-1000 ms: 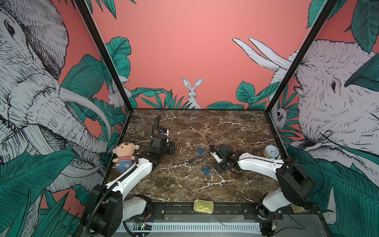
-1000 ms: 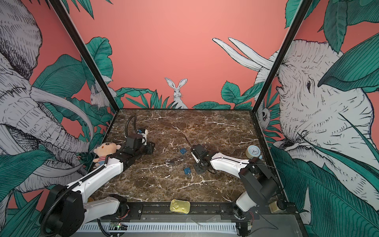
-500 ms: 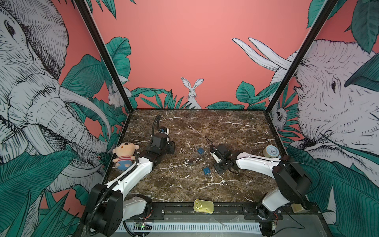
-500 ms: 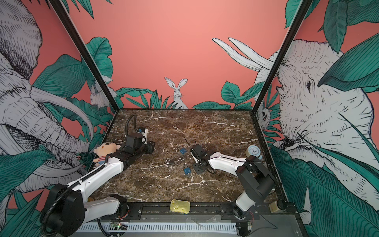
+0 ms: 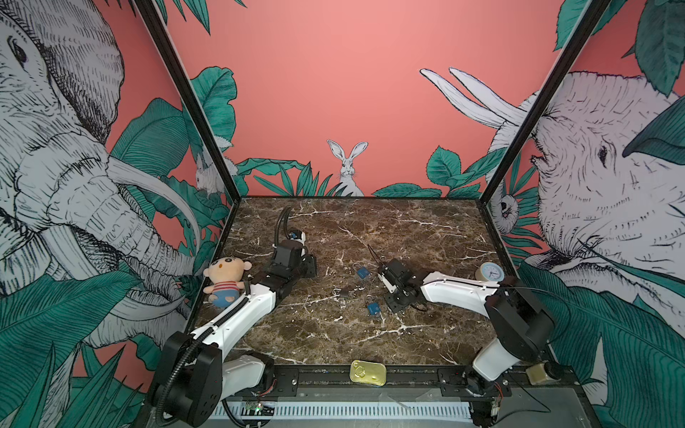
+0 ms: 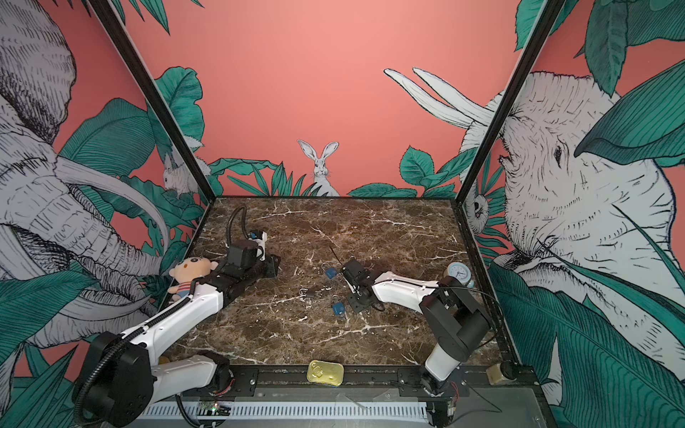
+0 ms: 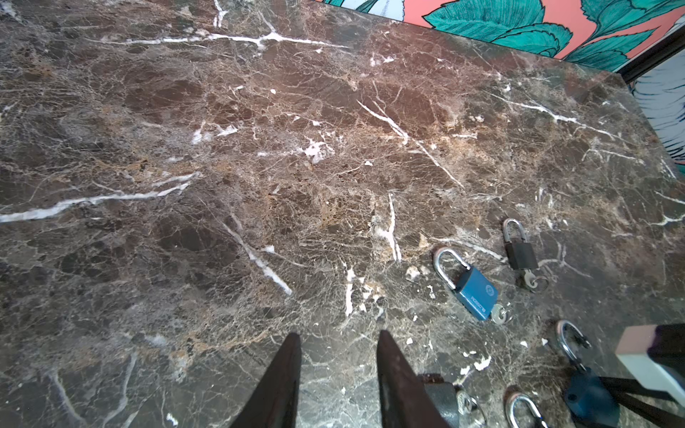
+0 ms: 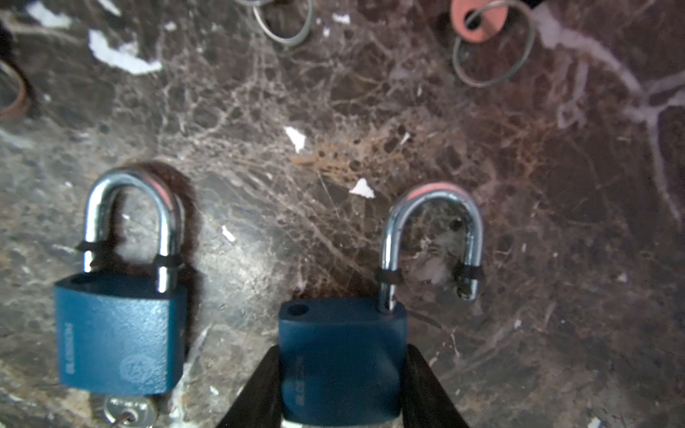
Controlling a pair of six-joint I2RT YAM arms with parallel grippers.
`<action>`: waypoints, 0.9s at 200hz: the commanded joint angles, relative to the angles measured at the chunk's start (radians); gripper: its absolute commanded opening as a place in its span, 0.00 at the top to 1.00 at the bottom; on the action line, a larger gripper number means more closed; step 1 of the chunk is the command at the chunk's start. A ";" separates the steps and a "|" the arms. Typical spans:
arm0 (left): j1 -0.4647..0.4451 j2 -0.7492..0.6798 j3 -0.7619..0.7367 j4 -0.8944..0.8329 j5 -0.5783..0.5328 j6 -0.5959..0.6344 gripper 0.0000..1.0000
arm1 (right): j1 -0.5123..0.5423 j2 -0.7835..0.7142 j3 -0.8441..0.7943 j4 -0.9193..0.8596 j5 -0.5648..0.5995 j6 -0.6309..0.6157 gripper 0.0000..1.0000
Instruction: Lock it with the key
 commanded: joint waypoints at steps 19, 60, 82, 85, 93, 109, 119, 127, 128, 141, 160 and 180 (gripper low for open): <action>-0.005 -0.008 0.029 -0.019 0.012 -0.003 0.67 | 0.014 -0.019 0.017 -0.024 0.038 0.006 0.69; -0.022 -0.002 0.054 -0.095 0.089 -0.011 0.68 | 0.014 -0.138 0.103 -0.082 0.015 -0.022 0.73; -0.069 0.004 0.077 -0.130 0.137 -0.016 0.68 | 0.016 -0.177 0.152 -0.117 -0.013 -0.041 0.73; -0.075 0.004 0.081 -0.131 0.143 -0.019 0.68 | 0.016 -0.181 0.158 -0.123 -0.017 -0.043 0.73; -0.090 0.006 0.089 -0.131 0.170 -0.030 0.68 | 0.017 -0.193 0.173 -0.134 -0.024 -0.049 0.73; -0.115 0.015 0.104 -0.122 0.235 -0.061 0.69 | 0.020 -0.215 0.195 -0.149 -0.035 -0.062 0.73; -0.128 0.019 0.110 -0.094 0.288 -0.078 0.69 | 0.023 -0.228 0.209 -0.157 -0.047 -0.070 0.73; -0.142 0.021 0.114 -0.071 0.318 -0.094 0.69 | 0.025 -0.237 0.218 -0.163 -0.055 -0.077 0.73; -0.144 0.022 0.114 -0.068 0.321 -0.094 0.69 | 0.026 -0.238 0.219 -0.163 -0.057 -0.078 0.73; -0.167 0.031 0.128 -0.041 0.358 -0.117 0.69 | 0.033 -0.249 0.231 -0.166 -0.068 -0.088 0.73; -0.188 0.055 0.146 -0.006 0.399 -0.153 0.69 | 0.042 -0.255 0.249 -0.169 -0.077 -0.094 0.73; -0.207 0.090 0.156 0.044 0.425 -0.174 0.69 | 0.051 -0.252 0.265 -0.168 -0.087 -0.094 0.73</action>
